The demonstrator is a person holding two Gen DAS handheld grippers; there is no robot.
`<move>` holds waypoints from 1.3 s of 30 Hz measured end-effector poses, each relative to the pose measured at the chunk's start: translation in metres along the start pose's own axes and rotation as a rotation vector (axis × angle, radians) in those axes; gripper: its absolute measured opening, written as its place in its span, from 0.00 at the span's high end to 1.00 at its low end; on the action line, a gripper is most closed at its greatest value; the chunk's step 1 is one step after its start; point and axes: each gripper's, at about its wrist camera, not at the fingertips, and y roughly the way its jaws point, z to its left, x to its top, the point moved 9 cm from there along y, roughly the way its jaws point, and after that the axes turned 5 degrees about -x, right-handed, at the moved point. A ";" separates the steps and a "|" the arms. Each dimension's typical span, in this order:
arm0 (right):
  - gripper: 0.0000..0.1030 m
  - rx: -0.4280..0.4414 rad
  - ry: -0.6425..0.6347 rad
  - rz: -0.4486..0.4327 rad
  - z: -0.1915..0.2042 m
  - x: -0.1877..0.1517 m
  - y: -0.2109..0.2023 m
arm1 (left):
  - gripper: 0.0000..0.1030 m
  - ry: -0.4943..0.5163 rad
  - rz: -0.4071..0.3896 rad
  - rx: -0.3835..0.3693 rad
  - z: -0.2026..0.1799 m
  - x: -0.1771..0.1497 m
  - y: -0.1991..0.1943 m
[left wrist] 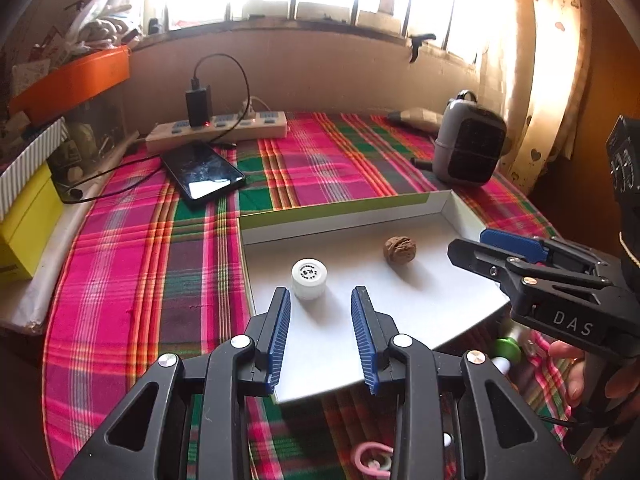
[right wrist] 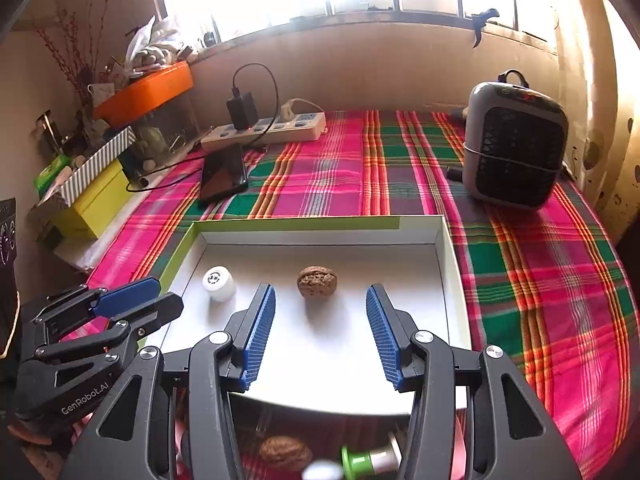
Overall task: Organize objects
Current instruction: 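Withdraw both grippers from the box toward the remaining items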
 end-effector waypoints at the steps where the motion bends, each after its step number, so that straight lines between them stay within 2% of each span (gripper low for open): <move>1: 0.53 0.003 0.000 -0.005 0.001 -0.001 -0.003 | 0.71 -0.004 -0.002 0.000 0.000 -0.001 -0.003; 15: 0.53 0.011 -0.024 -0.062 -0.005 -0.035 -0.049 | 0.71 -0.012 -0.018 -0.015 -0.009 -0.038 -0.035; 25: 0.53 0.018 0.002 -0.076 -0.013 -0.062 -0.067 | 0.71 -0.024 0.022 -0.067 -0.020 -0.071 -0.040; 32: 0.53 0.021 -0.002 -0.063 -0.012 -0.080 -0.066 | 0.71 0.003 0.050 -0.110 -0.037 -0.088 -0.041; 39: 0.53 0.041 0.003 -0.041 -0.008 -0.090 -0.060 | 0.70 0.011 0.083 -0.109 -0.044 -0.100 -0.037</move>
